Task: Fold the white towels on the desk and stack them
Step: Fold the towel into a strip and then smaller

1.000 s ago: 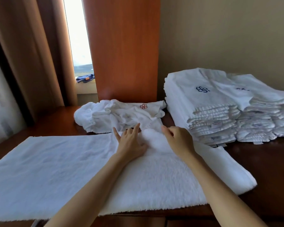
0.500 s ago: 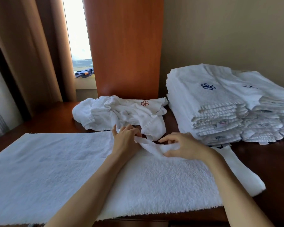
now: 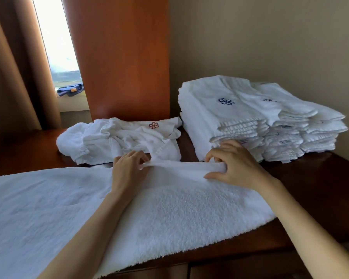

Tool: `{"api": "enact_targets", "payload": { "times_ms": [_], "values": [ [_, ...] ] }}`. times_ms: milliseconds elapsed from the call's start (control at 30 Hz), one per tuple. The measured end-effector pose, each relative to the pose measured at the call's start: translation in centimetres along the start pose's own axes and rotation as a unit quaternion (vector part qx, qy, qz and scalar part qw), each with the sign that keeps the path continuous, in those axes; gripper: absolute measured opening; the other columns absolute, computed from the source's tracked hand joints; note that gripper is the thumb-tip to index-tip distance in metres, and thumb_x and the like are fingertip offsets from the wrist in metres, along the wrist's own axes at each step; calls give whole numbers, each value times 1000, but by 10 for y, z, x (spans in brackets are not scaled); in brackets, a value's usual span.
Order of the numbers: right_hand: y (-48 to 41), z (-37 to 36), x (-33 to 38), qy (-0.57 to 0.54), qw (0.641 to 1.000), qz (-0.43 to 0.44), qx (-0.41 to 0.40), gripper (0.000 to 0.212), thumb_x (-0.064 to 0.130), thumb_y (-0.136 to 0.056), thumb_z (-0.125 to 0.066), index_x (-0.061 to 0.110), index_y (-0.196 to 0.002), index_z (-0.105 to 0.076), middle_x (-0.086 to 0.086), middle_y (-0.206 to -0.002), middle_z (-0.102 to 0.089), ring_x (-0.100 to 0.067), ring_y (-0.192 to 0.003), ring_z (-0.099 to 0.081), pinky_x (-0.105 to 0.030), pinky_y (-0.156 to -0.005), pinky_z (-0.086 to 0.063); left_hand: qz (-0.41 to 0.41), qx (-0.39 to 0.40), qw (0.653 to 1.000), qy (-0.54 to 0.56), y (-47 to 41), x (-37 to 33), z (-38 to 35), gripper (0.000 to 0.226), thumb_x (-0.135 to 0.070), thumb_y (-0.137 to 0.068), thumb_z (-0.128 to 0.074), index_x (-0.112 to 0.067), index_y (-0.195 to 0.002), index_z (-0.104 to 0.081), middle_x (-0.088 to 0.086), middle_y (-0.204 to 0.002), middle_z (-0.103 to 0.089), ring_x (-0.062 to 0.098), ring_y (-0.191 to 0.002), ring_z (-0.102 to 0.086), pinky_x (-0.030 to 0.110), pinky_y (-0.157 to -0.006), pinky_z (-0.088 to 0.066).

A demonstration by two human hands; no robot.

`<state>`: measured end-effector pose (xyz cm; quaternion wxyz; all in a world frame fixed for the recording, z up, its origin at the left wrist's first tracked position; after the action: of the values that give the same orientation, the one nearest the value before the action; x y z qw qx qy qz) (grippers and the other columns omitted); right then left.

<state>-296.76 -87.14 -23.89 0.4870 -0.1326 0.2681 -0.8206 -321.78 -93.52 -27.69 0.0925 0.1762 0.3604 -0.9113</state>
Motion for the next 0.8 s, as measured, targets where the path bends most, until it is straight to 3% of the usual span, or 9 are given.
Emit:
{"api": "enact_targets", "payload": {
  "times_ms": [100, 167, 233, 300, 367, 467, 533, 667, 800],
  "values": [
    [16, 18, -14, 62, 997, 15, 45, 38, 51, -66, -82, 18, -74, -66, 8, -91, -60, -16, -94, -53, -21, -89, -24, -37, 14, 999, 12, 6, -12, 3, 14, -6, -74, -75, -15, -83, -67, 0, -86, -70, 27, -76, -63, 32, -73, -33],
    [29, 27, -22, 10, 994, -28, 101, 38, 55, -69, -75, 22, -79, -62, 11, -96, -62, -10, -101, -53, -15, -92, -26, -95, 40, 995, 15, 16, -24, 2, 16, -6, -74, -75, -16, -83, -67, -3, -85, -68, 25, -76, -62, 31, -70, -35],
    [45, 29, -30, -48, 979, -94, 175, 35, 64, -68, -67, 37, -86, -54, 17, -85, -60, -1, -81, -54, -18, -76, -40, -145, 59, 987, 19, 26, -34, 2, 12, -13, -74, -71, -17, -84, -66, -6, -82, -65, 21, -74, -59, 25, -64, -35],
    [61, 33, -42, -66, 963, -149, 214, 33, 57, -69, -72, 46, -93, -51, 19, -82, -58, 0, -74, -54, -21, -59, -40, -153, 49, 987, 20, 30, -36, 7, 8, -20, -76, -66, -19, -84, -66, -8, -83, -65, 18, -72, -58, 18, -61, -33],
    [68, 45, -58, -62, 963, -199, 173, 25, 44, -73, -78, 45, -90, -60, 19, -77, -59, -1, -71, -56, -24, -59, -44, -134, 31, 990, 2, 27, -32, 8, 7, -18, -80, -73, -18, -85, -68, -4, -87, -68, 23, -73, -61, 25, -61, -34],
    [60, 85, -80, -33, 967, -247, -48, 10, 33, -79, -77, 27, -82, -69, 14, -74, -58, -8, -68, -54, -28, -59, -39, -87, 33, 995, -31, 21, -28, 2, 11, -22, -83, -75, -13, -88, -70, 4, -90, -66, 31, -82, -62, 35, -70, -39],
    [53, 98, -81, -17, 962, -248, -115, 9, 29, -83, -74, 22, -83, -69, 12, -79, -59, -10, -72, -56, -29, -61, -43, -45, 26, 998, -34, 16, -24, 3, 14, -27, -87, -70, -13, -91, -71, 6, -94, -65, 31, -88, -61, 39, -76, -41],
    [47, 57, -82, -103, 956, -274, 14, 8, 24, -95, -60, 20, -92, -54, 8, -79, -60, -13, -67, -67, -36, -60, -53, -25, 9, 999, -28, 13, -29, 10, 9, -18, -88, -68, -13, -95, -72, 9, -101, -68, 34, -94, -61, 44, -85, -42],
    [72, 24, -83, -360, 861, -358, 21, 8, 8, -97, -53, 12, -93, -48, -12, -106, -63, -18, -93, -66, -42, -85, -57, -82, -3, 996, -23, 23, -48, 34, 13, -11, -84, -72, -15, -96, -70, 4, -98, -67, 28, -87, -62, 42, -84, -45]
  ]
}}
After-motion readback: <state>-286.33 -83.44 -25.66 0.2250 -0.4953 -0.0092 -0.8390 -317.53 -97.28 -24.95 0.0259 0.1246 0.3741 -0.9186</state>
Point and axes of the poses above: each hand's wrist, its own y-axis away from the middle knuckle, its own z-axis out of the back of the hand, x = y × z, the point moved 8 cm from there along -y, towards the middle knuckle
